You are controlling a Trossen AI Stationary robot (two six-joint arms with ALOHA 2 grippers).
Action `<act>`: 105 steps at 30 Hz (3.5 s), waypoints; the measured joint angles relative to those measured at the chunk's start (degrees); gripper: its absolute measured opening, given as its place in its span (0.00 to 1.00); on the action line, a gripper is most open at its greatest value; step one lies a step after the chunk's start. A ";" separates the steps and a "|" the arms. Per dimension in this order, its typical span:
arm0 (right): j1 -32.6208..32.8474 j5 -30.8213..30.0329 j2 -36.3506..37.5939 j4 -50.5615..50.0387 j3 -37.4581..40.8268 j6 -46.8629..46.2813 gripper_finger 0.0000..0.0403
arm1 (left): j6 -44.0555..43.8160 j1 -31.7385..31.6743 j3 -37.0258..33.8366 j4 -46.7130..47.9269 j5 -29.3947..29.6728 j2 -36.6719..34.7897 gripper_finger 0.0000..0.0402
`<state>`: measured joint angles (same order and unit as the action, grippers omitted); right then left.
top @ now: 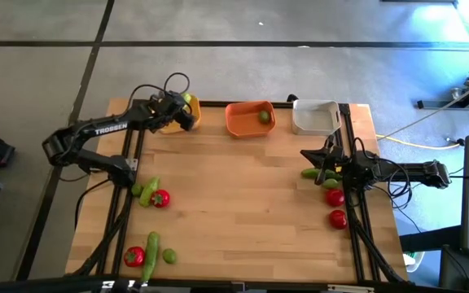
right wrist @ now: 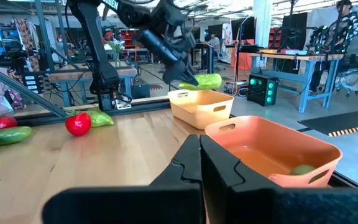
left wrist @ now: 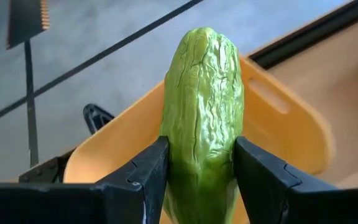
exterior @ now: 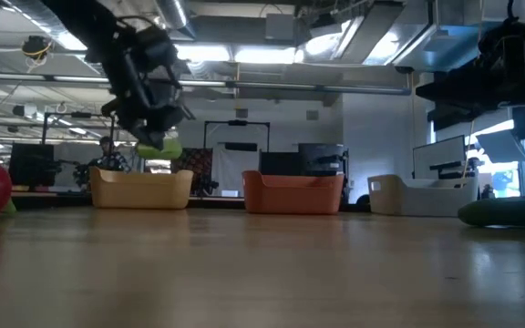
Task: Sort produce into baskets
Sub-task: Put the top center cucumber into the yellow bin, then put the top left tomato into the yellow bin
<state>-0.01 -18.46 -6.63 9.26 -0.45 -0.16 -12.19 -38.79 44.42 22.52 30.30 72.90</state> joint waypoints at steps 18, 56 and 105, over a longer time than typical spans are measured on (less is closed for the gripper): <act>0.00 -0.42 0.02 3.26 -0.01 0.44 0.00 | -1.35 -2.83 -3.65 -2.43 -1.18 -0.01 0.58; 0.00 -0.39 0.02 3.10 -0.01 0.44 0.00 | -28.26 42.25 13.14 37.26 -18.62 -0.48 0.57; -0.02 -0.39 0.02 3.54 0.00 0.48 0.00 | -48.10 57.15 10.78 45.34 -25.18 0.00 0.98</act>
<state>-0.03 -18.85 -6.61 12.80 -0.45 0.32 -60.30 18.36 55.20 67.86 5.12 72.90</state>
